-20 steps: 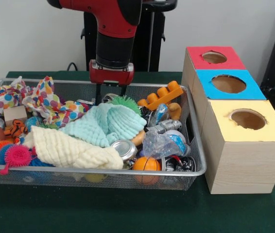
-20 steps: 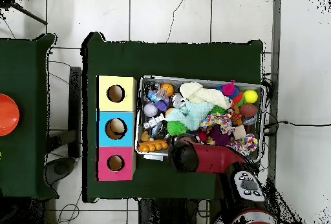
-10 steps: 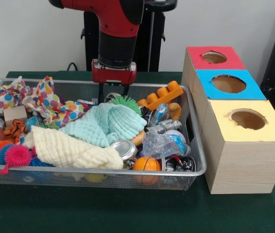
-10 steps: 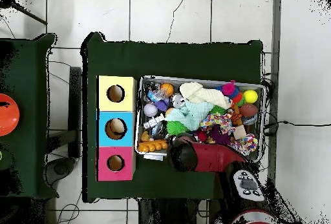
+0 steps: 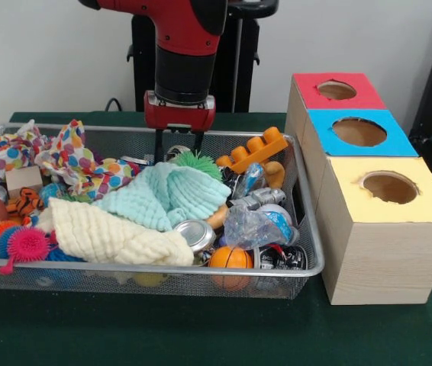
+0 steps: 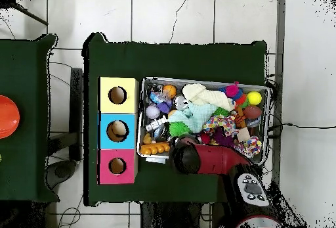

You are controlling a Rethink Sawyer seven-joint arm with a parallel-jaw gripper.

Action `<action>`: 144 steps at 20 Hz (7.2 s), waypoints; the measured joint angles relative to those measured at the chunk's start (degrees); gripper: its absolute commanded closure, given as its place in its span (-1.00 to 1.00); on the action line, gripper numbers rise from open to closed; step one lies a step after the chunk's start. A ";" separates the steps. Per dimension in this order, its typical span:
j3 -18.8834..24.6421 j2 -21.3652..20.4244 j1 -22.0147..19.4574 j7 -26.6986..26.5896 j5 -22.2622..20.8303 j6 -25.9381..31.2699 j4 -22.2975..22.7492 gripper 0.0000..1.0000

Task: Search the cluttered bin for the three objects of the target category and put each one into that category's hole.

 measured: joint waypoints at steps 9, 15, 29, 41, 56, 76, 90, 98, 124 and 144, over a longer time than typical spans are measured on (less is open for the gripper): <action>0.02 0.12 0.01 0.00 0.01 0.05 -0.01 -1.00; 0.02 0.45 0.35 0.00 0.01 0.04 -0.02 -1.00; 0.04 0.71 2.17 0.00 0.20 0.65 -0.12 -1.00; 0.04 -8.02 2.17 0.00 4.33 17.33 -0.10 -1.00; 0.03 -15.46 3.22 0.00 9.10 24.31 -0.08 -1.00; 1.65 -11.29 6.34 0.00 9.22 24.36 -5.05 -1.00; 1.80 -6.24 8.91 0.00 9.70 30.92 -15.99 -1.00; 1.86 -3.68 9.46 0.00 10.84 34.57 -22.01 -1.00; 1.88 6.98 15.59 0.00 14.31 34.65 -32.84 -1.00; 1.89 8.32 9.23 0.00 13.96 33.90 -32.82 -1.00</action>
